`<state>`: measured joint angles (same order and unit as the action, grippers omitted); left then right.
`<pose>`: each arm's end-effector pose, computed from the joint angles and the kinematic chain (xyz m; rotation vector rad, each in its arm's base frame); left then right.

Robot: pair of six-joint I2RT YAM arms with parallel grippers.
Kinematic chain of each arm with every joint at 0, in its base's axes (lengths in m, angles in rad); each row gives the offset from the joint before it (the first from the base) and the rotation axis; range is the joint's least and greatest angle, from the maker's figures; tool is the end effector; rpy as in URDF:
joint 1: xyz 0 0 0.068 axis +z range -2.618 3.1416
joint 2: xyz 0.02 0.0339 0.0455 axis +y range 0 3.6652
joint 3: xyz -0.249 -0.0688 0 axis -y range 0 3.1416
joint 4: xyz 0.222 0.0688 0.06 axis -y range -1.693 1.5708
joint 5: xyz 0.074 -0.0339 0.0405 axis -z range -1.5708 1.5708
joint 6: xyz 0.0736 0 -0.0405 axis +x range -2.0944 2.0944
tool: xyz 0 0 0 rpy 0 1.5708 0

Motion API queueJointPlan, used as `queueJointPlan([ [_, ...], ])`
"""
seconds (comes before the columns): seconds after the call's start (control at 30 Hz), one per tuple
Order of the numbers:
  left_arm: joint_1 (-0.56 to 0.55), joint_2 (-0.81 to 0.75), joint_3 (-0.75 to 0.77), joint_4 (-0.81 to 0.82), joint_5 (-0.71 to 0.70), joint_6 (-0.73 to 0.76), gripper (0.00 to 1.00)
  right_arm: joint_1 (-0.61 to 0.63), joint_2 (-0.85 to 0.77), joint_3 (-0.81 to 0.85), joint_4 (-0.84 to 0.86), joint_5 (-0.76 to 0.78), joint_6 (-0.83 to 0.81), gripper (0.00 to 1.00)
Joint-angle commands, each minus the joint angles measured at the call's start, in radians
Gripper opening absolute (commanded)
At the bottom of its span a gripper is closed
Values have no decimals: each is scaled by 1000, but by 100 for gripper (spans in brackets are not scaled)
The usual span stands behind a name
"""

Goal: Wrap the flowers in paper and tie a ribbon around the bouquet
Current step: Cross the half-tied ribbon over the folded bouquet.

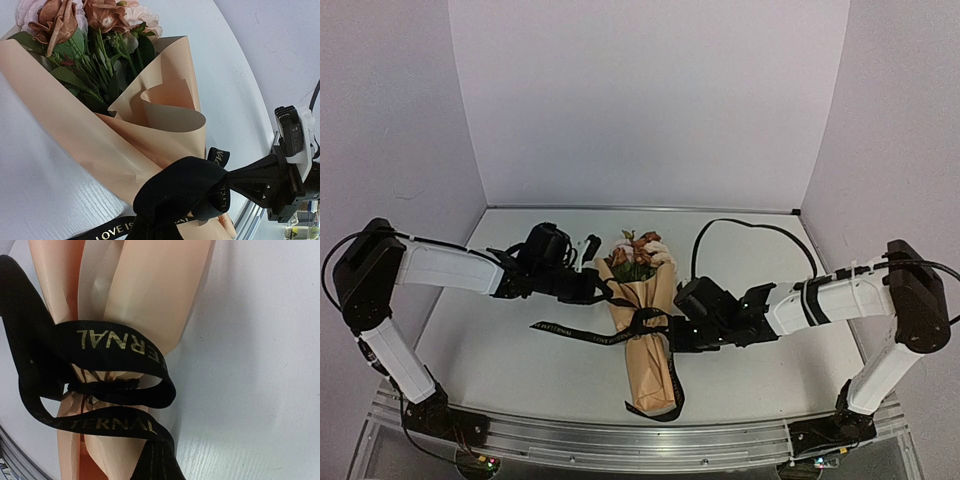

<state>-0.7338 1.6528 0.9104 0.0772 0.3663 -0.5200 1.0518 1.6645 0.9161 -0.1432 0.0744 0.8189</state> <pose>0.2473 -0.2585 0.1677 0.4720 2.3677 -1.0470 0.1731 0.2920 0.1396 -0.2679 2.5844 0.6813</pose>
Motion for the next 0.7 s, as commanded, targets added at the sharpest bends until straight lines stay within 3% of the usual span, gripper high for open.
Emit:
queueJointPlan([
  [0.0, 4, -85, -5, -11, -10, 28, 0, -25, -47, -5, -25, 67, 69, 0],
  [0.4, 3, -192, -180, 36, 0, 1, 0, -42, -111, -5, -180, 126, 33, 0],
  [0.53, -21, -188, -213, 65, 57, 21, 1, 11, -102, 63, -201, 91, -47, 0],
  [0.67, -64, -172, -249, 72, 51, 3, 1, 46, -71, 110, -214, 83, -17, 0],
])
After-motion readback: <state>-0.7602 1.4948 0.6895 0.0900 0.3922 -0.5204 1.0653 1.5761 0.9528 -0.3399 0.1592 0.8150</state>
